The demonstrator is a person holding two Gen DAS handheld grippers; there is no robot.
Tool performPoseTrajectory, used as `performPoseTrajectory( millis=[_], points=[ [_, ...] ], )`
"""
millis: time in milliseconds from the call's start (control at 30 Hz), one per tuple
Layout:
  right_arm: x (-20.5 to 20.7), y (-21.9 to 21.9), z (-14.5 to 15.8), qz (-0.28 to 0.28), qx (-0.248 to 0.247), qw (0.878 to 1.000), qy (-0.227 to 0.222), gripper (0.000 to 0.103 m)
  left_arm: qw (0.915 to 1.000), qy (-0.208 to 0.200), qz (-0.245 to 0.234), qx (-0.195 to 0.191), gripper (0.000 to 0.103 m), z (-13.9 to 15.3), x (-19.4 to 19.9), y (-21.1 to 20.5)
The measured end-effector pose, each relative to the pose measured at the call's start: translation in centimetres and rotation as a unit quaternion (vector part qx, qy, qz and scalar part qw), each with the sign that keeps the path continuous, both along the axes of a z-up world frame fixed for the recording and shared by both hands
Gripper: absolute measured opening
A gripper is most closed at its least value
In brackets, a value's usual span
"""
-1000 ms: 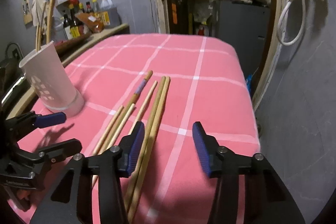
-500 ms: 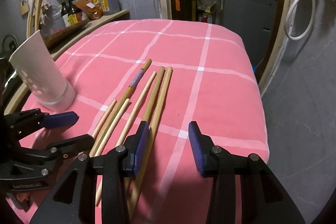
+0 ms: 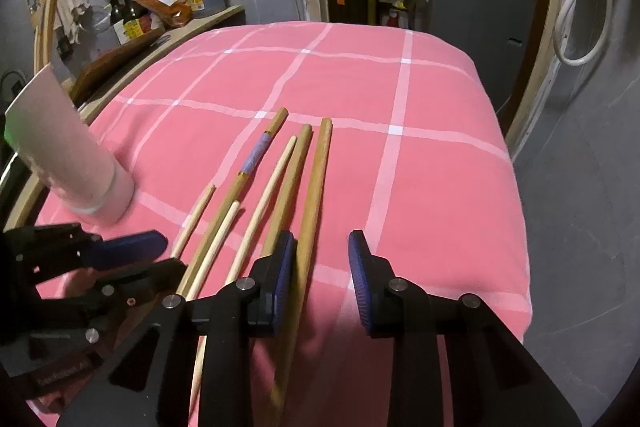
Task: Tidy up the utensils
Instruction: 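Close left tool on a plain chopstick while right tool grasps another chopstick, then lift both held chopsticks and lower them into the white caddy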
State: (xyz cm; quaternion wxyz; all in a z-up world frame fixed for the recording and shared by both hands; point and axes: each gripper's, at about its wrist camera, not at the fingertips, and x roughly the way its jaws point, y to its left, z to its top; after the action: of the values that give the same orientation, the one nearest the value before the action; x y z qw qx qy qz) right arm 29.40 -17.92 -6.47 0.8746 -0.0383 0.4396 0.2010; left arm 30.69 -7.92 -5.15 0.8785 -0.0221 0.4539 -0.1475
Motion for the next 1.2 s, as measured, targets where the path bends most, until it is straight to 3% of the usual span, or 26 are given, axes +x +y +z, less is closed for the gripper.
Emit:
performPoseTrajectory(
  millis=[200,267,300,533,667,800,1200],
  points=[
    [1.0,1.7,0.2,0.003,-0.040,0.999,0.012,0.023,0.9998,0.017,0.004,-0.004,0.014,0.2,0.7,-0.1],
    [1.3,1.5,0.2,-0.003,-0.032,0.999,0.021,0.010,0.9997,0.022,0.005,-0.010,0.008,0.3,0.8,-0.1],
    [1.4,1.4,0.2,-0.009,-0.025,0.999,0.025,0.008,0.9996,0.025,0.004,-0.014,0.007,0.4,0.8,-0.1],
    [0.7,0.1,0.5,-0.025,0.030,0.998,0.038,0.006,0.9985,0.038,0.006,-0.040,0.003,0.6,0.5,0.6],
    [-0.5,-0.4,1.2,-0.034,0.058,0.997,0.023,0.006,0.9984,0.033,0.005,-0.046,0.002,0.9,-0.2,0.9],
    [-2.4,-1.0,2.6,-0.038,0.089,0.995,-0.013,0.006,0.9983,0.009,0.004,-0.057,0.002,2.0,-1.2,1.3],
    [-6.7,-0.5,5.5,-0.038,0.122,0.985,-0.115,0.006,0.9920,-0.099,0.015,-0.077,0.002,4.9,-5.0,2.2]
  ],
)
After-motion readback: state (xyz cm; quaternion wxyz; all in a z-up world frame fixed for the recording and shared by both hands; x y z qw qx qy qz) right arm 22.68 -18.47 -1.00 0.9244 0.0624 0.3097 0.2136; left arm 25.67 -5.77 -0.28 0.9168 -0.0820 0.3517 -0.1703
